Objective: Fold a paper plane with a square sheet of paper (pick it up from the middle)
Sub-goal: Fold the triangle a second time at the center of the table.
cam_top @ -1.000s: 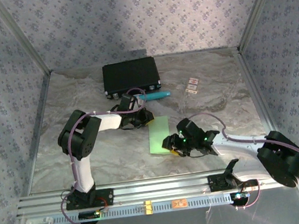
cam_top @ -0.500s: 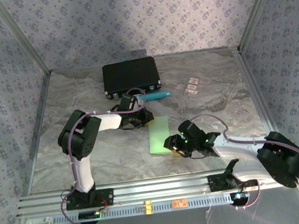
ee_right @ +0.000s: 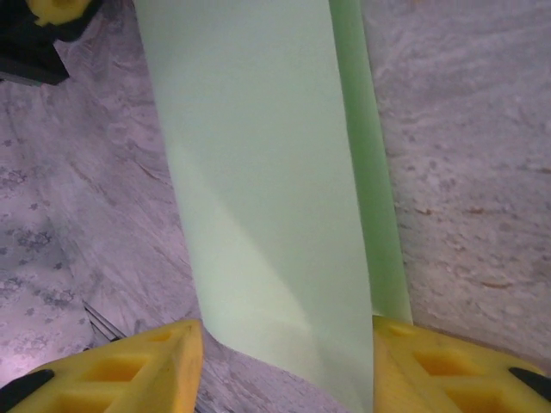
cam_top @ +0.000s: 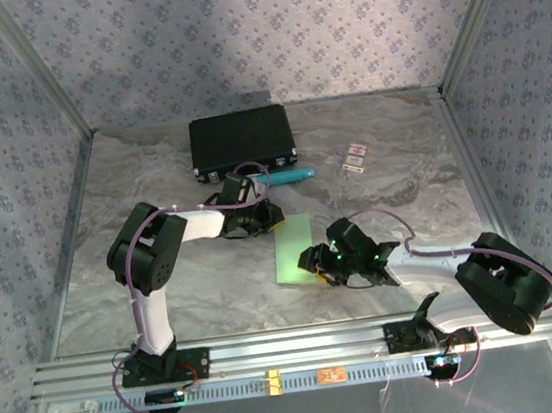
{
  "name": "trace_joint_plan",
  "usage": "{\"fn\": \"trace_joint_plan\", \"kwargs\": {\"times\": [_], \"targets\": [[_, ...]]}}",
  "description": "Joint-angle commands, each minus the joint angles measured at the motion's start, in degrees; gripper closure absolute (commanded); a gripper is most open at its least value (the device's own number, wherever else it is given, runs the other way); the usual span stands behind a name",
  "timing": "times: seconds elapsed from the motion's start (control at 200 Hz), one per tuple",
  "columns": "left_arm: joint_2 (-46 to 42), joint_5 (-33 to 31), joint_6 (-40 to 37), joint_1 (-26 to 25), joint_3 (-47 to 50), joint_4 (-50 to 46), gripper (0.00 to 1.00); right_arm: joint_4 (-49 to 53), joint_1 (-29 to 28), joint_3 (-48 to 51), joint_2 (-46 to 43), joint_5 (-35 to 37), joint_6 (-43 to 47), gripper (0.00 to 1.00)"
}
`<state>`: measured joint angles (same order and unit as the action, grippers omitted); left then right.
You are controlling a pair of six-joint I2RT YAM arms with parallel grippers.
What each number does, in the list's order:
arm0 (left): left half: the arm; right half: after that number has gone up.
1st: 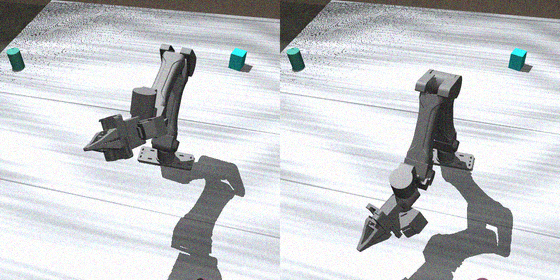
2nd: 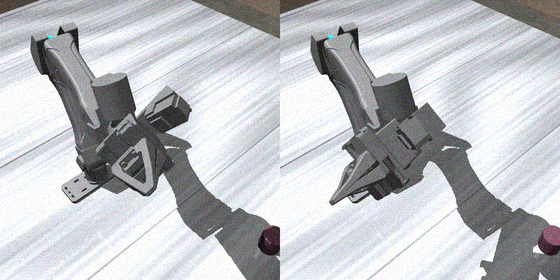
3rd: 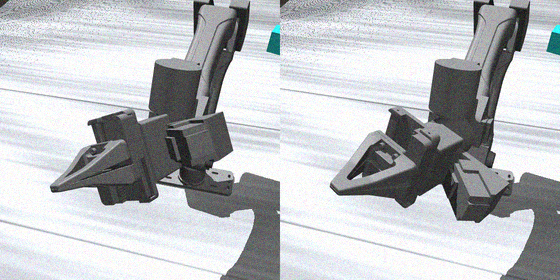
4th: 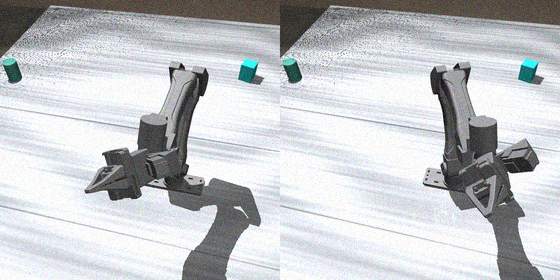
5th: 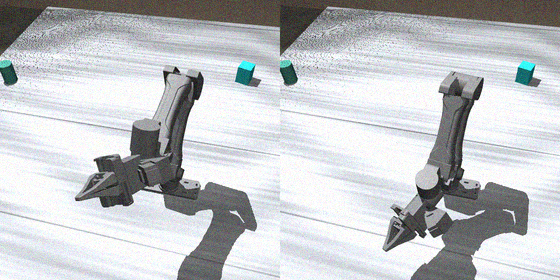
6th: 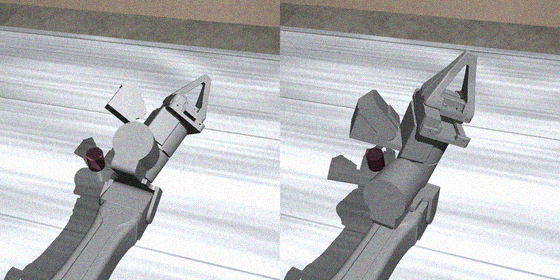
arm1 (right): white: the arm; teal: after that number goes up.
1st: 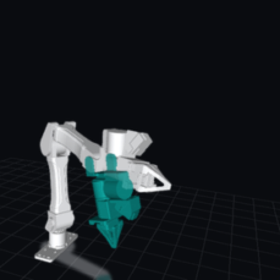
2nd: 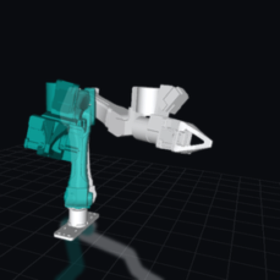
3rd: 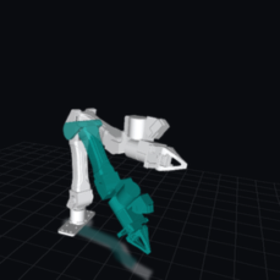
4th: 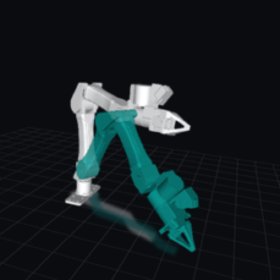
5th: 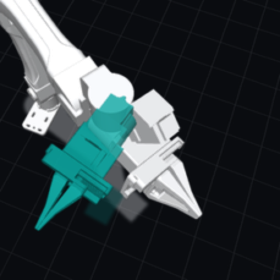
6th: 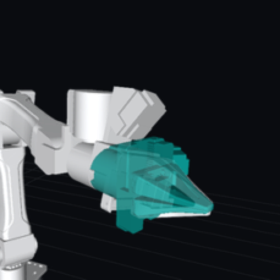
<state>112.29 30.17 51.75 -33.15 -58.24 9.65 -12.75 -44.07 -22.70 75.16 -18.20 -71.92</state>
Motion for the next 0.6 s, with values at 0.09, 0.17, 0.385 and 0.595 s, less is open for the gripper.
{"fn": "trace_joint_plan", "kwargs": {"times": [0.09,0.17,0.385,0.595], "targets": [[0.6,0.4,0.4,-1.8,1.4,-3.1,0.83,-3.5,3.0,-1.3,0.3,-2.3,3.9,0.51],[-0.2,0.7,0.9,-1.8,1.8,-2.0,0.81,-4.7,4.1,-1.7,1.1,-4.1,5.6,0.51],[-1.5,1.2,1.3,-1.8,1.4,-1.2,0.80,-8.0,6.0,-2.4,4.5,-7.1,7.1,0.51],[-5.0,0.9,1.3,-1.8,2.3,-0.5,0.73,-9.4,7.1,-3.2,7.8,-8.4,8.5,0.62]]}}
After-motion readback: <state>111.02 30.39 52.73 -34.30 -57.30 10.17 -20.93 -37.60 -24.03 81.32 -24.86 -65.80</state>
